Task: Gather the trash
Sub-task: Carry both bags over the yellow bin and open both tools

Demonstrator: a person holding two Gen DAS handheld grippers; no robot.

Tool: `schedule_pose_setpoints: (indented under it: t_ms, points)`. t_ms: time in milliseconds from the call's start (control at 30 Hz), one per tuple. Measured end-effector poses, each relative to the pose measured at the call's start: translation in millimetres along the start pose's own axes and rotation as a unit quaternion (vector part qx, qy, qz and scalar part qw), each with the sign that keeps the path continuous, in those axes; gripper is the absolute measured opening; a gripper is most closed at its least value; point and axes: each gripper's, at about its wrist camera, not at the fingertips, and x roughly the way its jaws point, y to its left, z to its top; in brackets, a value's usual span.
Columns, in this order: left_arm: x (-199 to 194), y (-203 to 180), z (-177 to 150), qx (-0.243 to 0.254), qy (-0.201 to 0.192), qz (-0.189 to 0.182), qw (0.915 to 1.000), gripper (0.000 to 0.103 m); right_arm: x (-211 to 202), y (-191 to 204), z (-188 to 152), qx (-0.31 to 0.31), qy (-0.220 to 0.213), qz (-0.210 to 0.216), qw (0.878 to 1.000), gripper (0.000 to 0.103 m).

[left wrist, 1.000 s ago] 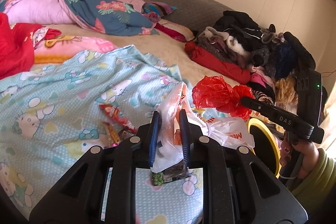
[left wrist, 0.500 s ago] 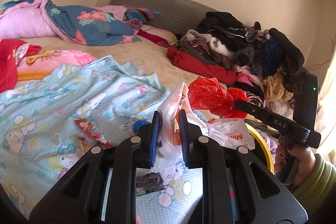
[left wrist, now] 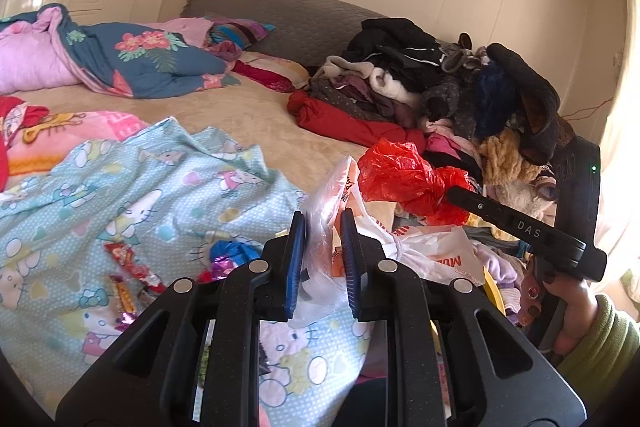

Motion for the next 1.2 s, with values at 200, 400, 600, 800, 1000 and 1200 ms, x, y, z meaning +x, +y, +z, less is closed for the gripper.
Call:
schedule_pose_setpoints:
  t_ms: [200, 400, 600, 800, 1000, 1200]
  points:
    - [8, -20, 2, 0.016, 0.000, -0.015, 0.9998, 0.013, -15, -21, -2, 0.014, -0.012, -0.021, 1.000, 0.016]
    - [17, -45, 1, 0.040, 0.006, -0.033, 0.9986, 0.013, -33, -44, -6, 0.029, -0.022, -0.043, 0.998, 0.016]
    - [27, -69, -3, 0.059, 0.015, -0.053, 0.9967, 0.013, -52, -65, -11, 0.045, -0.032, -0.065, 0.996, 0.016]
    - [34, -88, -9, 0.078, 0.026, -0.071, 0.9941, 0.013, -71, -90, -19, 0.066, -0.041, -0.087, 0.993, 0.016]
    - [45, -106, -16, 0.093, 0.039, -0.084, 0.9913, 0.013, -84, -111, -26, 0.087, -0.047, -0.105, 0.990, 0.016]
    - [55, -119, -26, 0.104, 0.054, -0.093, 0.9887, 0.013, -96, -134, -35, 0.107, -0.050, -0.126, 0.985, 0.016]
